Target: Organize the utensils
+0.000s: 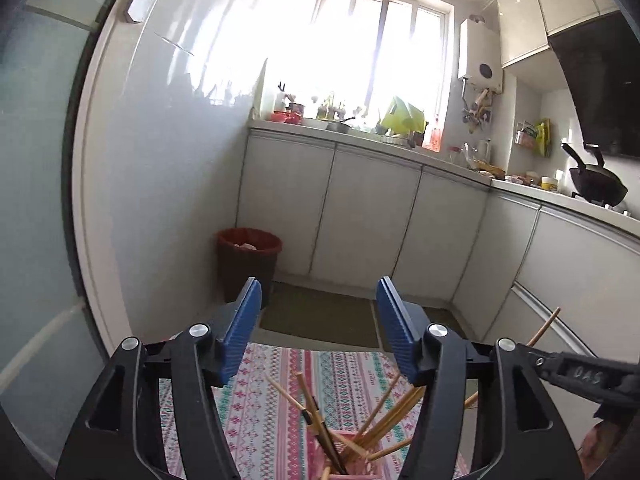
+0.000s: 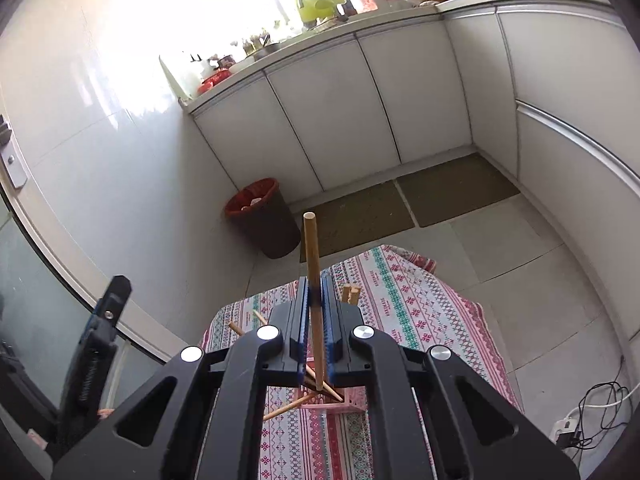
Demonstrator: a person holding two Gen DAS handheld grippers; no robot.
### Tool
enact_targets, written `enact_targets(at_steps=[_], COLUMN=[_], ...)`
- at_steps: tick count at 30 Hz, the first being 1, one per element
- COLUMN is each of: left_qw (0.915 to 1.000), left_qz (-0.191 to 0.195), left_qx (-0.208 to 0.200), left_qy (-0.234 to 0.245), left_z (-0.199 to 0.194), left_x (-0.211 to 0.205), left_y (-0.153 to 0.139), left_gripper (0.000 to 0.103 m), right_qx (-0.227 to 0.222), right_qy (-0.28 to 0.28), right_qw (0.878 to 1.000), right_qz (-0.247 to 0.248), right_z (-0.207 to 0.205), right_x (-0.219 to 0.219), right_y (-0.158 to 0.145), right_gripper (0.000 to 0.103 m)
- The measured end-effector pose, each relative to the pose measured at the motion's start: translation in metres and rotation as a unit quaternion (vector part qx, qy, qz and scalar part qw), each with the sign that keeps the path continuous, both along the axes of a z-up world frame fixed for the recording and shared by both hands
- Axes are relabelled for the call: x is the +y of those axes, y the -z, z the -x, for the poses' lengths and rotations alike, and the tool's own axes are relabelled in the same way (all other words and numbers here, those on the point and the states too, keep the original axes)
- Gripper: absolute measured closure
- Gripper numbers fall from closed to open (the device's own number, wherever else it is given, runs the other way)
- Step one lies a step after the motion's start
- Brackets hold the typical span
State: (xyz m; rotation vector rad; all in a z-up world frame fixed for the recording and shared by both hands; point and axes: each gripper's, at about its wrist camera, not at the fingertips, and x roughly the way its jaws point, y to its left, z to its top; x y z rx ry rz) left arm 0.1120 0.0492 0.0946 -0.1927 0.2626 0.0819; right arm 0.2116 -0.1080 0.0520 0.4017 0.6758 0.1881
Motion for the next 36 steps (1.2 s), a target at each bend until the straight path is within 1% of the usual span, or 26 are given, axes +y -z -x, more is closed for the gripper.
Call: enact_targets(at_steps=[2,4,6,7,8,11,14,16,17,18,19,20,21,22,23,25,27,28,29,30,31,32,33,35,36], left_qw=[1.0,0.9999,0.9999,0.9999,0.9999,0.9998,0.9997,0.9991,0.9976,0.995,0.989,0.9791,0.9586,0.9395,0.9133,0.879,0.8411,0.8208,0.8034,0.782,0.7652,0.7503,0.7387,0.7183,0.7082], left_qz=[0.001,-0.002,-0.001,0.0,-0.001,-0.003,0.002,0.022,0.043,0.066,0.104,0.147,0.209,0.254,0.303,0.351,0.396,0.423,0.447,0.477,0.5,0.519,0.535,0.569,0.583], left_qx=[0.006,0.008,0.009,0.008,0.006,0.005,0.012,0.029,0.051,0.074,0.105,0.14,0.191,0.227,0.27,0.32,0.364,0.378,0.388,0.396,0.4,0.405,0.406,0.396,0.392], left_qy=[-0.003,-0.007,-0.011,-0.014,-0.015,-0.018,-0.02,-0.021,-0.019,-0.013,-0.002,0.012,0.03,0.037,0.038,0.043,0.058,0.067,0.066,0.061,0.062,0.062,0.06,0.064,0.067], left_z=[-0.001,0.0,0.003,0.005,0.007,0.01,0.008,0.001,-0.006,-0.015,-0.025,-0.037,-0.055,-0.067,-0.083,-0.104,-0.127,-0.135,-0.141,-0.148,-0.156,-0.163,-0.167,-0.176,-0.18], left_x=[0.006,0.01,0.016,0.019,0.021,0.024,0.026,0.035,0.044,0.052,0.065,0.078,0.096,0.108,0.123,0.136,0.141,0.142,0.145,0.146,0.146,0.144,0.141,0.138,0.135], left_y=[0.002,0.002,0.002,0.001,0.0,-0.001,0.0,0.002,0.005,0.009,0.017,0.028,0.048,0.067,0.095,0.136,0.182,0.201,0.217,0.237,0.254,0.268,0.279,0.296,0.304], left_gripper=[0.046,0.045,0.04,0.039,0.039,0.039,0.038,0.036,0.03,0.028,0.028,0.028,0.028,0.028,0.029,0.031,0.031,0.032,0.033,0.033,0.033,0.033,0.033,0.034,0.034], right_qx=[0.002,-0.004,-0.002,0.004,0.008,-0.01,-0.024,-0.029,-0.03,-0.029,-0.028,-0.025,-0.019,-0.011,-0.005,0.01,0.023,0.031,0.036,0.041,0.044,0.045,0.045,0.043,0.044], right_qy=[-0.005,-0.01,-0.014,-0.015,-0.015,-0.013,-0.01,-0.009,-0.008,-0.007,-0.006,-0.005,-0.005,-0.006,-0.007,-0.003,0.002,0.005,0.008,0.013,0.016,0.021,0.028,0.034,0.036], right_qw=[1.0,1.0,1.0,1.0,1.0,1.0,1.0,0.999,0.999,1.0,1.0,1.0,1.0,1.0,1.0,0.999,0.999,0.998,0.998,0.998,0.998,0.998,0.998,0.998,0.998], right_qz=[0.005,0.012,0.018,0.016,0.012,0.015,0.013,0.011,0.009,0.005,0.0,-0.006,-0.013,-0.02,-0.026,-0.038,-0.044,-0.046,-0.048,-0.048,-0.044,-0.037,-0.025,-0.012,-0.008], right_z=[-0.009,-0.016,-0.02,-0.021,-0.022,-0.014,-0.003,0.004,0.008,0.012,0.013,0.015,0.017,0.017,0.017,0.014,0.009,0.004,0.001,-0.003,-0.006,-0.008,-0.011,-0.014,-0.015], right_x=[0.012,0.021,0.027,0.028,0.027,0.026,0.022,0.019,0.016,0.012,0.01,0.006,0.001,-0.004,-0.008,-0.017,-0.024,-0.027,-0.03,-0.034,-0.036,-0.038,-0.04,-0.043,-0.043], right_y=[0.012,0.023,0.034,0.036,0.036,0.025,0.014,0.008,0.006,0.004,0.004,0.004,0.005,0.008,0.01,0.017,0.023,0.028,0.031,0.035,0.036,0.038,0.04,0.043,0.045], right_gripper=[0.096,0.092,0.091,0.086,0.084,0.084,0.084,0.081,0.079,0.074,0.069,0.067,0.065,0.063,0.062,0.061,0.06,0.06,0.06,0.06,0.06,0.06,0.06,0.056,0.052])
